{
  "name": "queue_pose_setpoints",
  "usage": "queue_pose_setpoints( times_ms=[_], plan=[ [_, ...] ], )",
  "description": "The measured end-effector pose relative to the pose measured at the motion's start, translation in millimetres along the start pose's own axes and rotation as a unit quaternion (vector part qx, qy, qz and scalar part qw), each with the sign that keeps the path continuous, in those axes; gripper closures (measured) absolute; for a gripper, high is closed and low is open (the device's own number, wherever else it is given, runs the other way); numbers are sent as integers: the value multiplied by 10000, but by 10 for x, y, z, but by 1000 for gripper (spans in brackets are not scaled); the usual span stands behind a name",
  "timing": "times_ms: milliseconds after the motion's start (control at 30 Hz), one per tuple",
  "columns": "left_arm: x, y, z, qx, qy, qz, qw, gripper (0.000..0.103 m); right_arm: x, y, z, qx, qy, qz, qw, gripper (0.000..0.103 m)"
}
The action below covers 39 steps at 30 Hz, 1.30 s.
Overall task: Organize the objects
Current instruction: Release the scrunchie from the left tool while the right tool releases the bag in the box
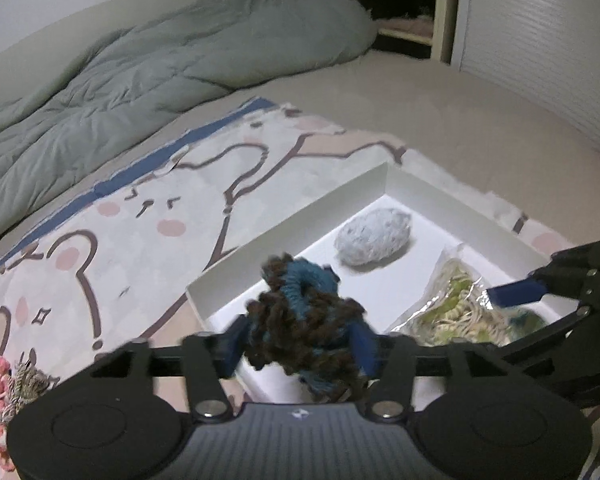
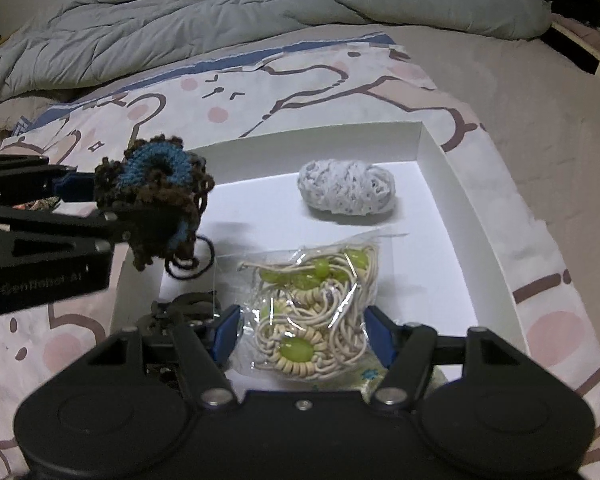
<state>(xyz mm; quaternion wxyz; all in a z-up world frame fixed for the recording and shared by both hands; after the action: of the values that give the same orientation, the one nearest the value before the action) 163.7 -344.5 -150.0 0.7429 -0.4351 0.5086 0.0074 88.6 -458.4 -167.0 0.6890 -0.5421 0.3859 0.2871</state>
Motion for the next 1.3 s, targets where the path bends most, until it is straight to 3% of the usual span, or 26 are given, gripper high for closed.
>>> queue_pose_setpoints(
  times_ms=[200,667,1100,1300],
  plan=[
    [-20,28,50,-29,-23,35,10000,40,40,19,-31,-30,128,3,9999,23],
    [-221,0,74,-177,-23,-93,9998,40,-212,-62,-39,193,-10,-262,9995,18],
    [-651,-4,175,-618,-8,-297,9976,40,-623,-95,-230,612,75,-863,9944,15],
    [-853,35,235,-822,-44,-453,9956,28,-789,-83,-226,685,39,-1110,9915,14]
  ],
)
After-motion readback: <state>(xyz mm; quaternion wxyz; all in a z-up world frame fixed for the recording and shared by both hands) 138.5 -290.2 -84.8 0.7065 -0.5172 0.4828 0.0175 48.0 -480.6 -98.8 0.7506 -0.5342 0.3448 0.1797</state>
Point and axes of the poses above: each gripper's, at about its wrist camera, not at the fingertips, and x roughly the way its jaws point, z to its left, y to its underside, the point moved 7 cm from there along x, roughly the way its jaws point, and after that the axes turned 4 degrees about x, right-handed, at the moved point
